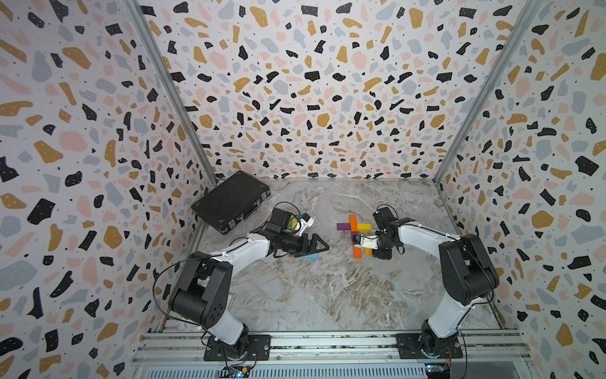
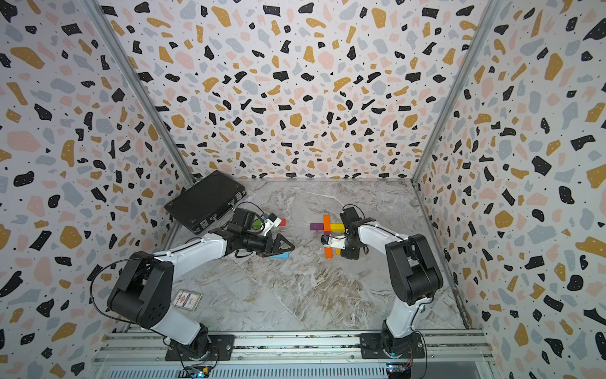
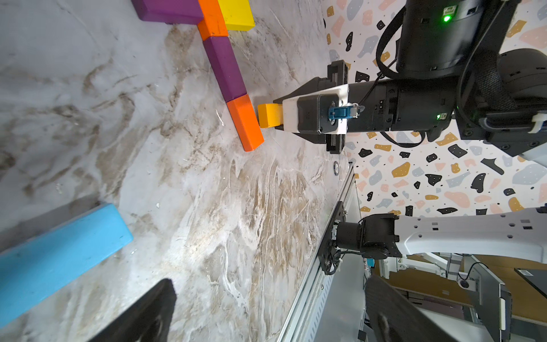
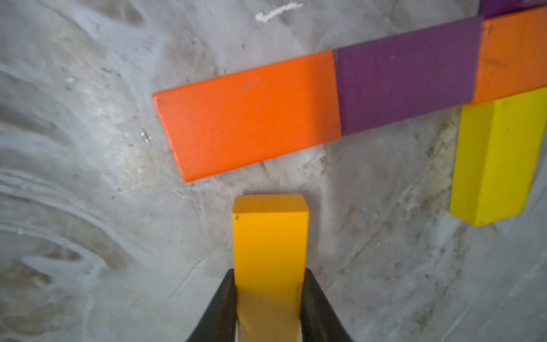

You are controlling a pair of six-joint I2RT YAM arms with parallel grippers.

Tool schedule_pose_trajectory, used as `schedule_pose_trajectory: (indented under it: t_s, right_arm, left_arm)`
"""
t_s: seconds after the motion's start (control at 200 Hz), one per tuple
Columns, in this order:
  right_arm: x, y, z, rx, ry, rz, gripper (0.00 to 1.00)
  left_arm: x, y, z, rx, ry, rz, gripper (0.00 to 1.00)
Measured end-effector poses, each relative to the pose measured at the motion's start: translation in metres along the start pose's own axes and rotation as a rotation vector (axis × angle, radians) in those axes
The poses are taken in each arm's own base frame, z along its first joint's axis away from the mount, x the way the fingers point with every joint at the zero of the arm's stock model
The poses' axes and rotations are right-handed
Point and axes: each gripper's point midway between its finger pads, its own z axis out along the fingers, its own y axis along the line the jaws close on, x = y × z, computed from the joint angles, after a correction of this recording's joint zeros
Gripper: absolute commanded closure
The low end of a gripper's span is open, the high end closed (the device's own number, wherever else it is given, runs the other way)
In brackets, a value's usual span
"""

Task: Assemble the letter t with building blocks
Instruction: Assemble the building block at the center of the board.

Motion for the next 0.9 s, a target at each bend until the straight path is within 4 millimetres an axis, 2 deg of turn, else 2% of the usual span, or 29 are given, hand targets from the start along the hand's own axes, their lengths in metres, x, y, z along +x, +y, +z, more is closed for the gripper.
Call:
schedule_pose_trajectory:
  t_s: [0.345, 0.901]
  right_arm:
    - [-0.010, -0.008, -0.008, -0.004, -0.062, -0.061, 0.78]
    - [-0.015, -0.002, -0.010, -0.023, -0.096, -0.129, 0.79]
  left_arm:
    - [-0.001, 0.002, -0.001, -0.006, -0.005, -0.003, 0.00]
    - [0.001, 0.007, 0.001, -0.011, 0.004, -0.014, 0.01]
